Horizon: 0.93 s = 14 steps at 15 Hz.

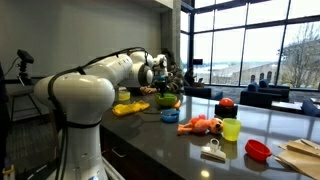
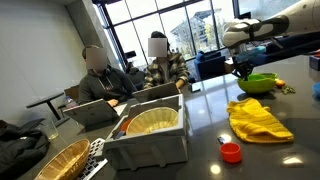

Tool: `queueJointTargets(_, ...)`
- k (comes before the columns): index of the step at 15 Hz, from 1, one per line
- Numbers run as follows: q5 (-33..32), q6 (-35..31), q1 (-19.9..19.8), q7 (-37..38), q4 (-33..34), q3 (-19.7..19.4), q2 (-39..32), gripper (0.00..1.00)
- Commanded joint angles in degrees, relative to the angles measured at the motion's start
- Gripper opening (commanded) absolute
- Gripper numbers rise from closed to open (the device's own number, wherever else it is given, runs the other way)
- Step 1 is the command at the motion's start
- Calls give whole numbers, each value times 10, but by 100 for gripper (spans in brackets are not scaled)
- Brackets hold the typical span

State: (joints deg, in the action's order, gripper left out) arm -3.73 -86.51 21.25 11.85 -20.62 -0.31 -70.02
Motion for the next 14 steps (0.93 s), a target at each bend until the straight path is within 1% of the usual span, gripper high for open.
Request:
queueJointTargets(1,-6,-5,1,-13,-3,-3,13,1)
queueJointTargets(9,-15,-7,4,-27,-4,-8,27,1)
queueJointTargets(14,-45,7,16,-58,-5,-20,50,1)
